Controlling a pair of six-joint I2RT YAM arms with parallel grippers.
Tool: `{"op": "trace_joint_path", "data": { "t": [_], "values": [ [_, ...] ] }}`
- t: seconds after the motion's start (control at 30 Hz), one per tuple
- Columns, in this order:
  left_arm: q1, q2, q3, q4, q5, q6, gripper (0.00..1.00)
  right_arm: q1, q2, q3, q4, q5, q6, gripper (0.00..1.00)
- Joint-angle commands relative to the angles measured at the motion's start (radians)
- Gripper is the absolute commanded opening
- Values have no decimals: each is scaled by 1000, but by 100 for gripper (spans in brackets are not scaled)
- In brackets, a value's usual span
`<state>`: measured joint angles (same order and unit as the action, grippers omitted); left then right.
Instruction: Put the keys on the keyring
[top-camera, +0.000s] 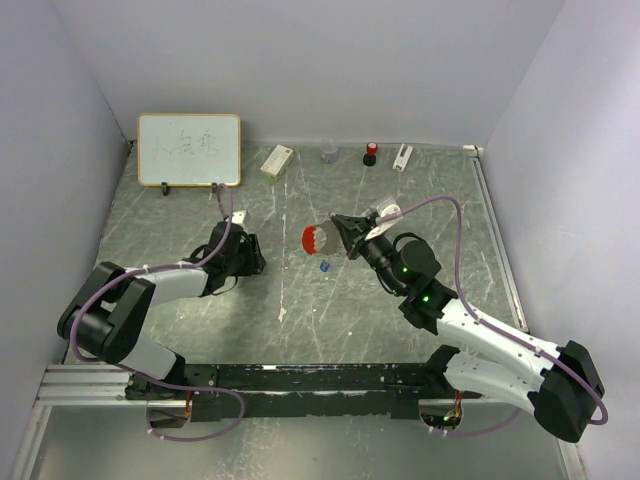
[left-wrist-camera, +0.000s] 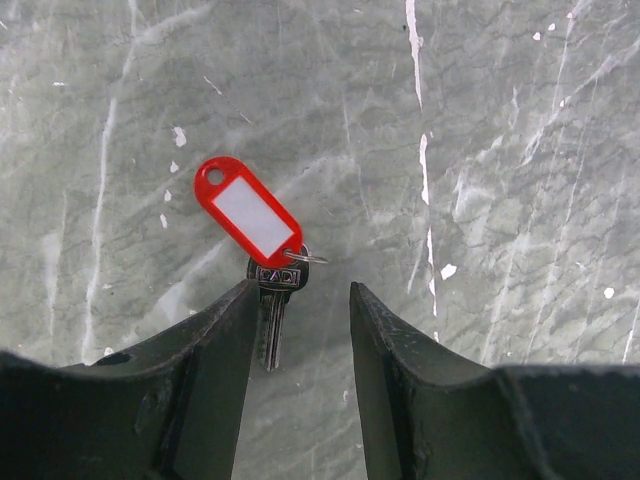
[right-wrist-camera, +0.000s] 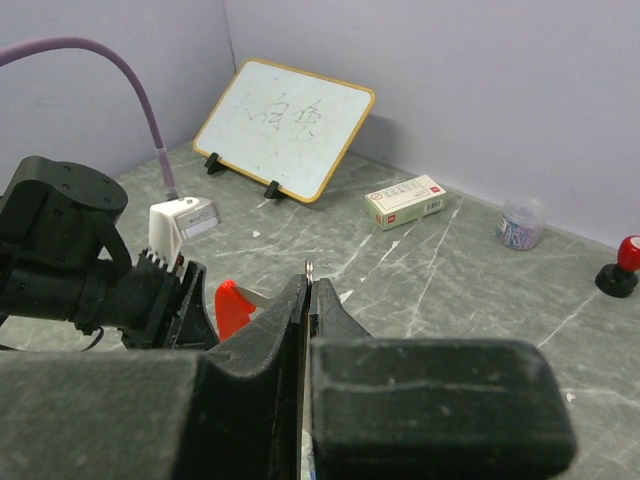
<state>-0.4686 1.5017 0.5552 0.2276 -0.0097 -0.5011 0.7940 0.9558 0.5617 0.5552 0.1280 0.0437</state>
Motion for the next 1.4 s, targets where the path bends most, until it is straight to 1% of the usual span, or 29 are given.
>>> {"op": "trace_joint_path", "data": {
  "t": [0.0, 0.3, 0.5, 0.67, 0.77, 0.9, 1.03, 1.3, 1.37],
  "values": [
    [-37, 32, -6, -120, -16, -51, 53, 2, -21, -8, 39, 11, -7, 0],
    [-96, 21, -9, -141, -34, -86, 53, 3, -16, -5, 38, 9, -7, 0],
    [-114, -2, 4, -169, -45, -94, 53, 3, -16, -7, 40, 11, -7, 0],
    [-116, -70, 35, -228, -108, -73, 52, 4, -16, -6, 37, 11, -8, 0],
    [-116, -118, 51, -252, -160, -50, 48, 3, -18, -6, 39, 10, -8, 0],
    [-116, -152, 66, -236, -197, -7, 49, 3, -17, -7, 38, 8, -10, 0],
    [-116, -132, 86, -176, -173, 65, 51, 4, -17, -6, 38, 6, -10, 0],
    [-114, -20, 136, -104, -168, 139, 54, 3, -26, -3, 28, 7, -17, 0],
    [-114, -4, 138, -81, -166, 185, 55, 3, -27, -5, 29, 9, -16, 0]
  ]
}}
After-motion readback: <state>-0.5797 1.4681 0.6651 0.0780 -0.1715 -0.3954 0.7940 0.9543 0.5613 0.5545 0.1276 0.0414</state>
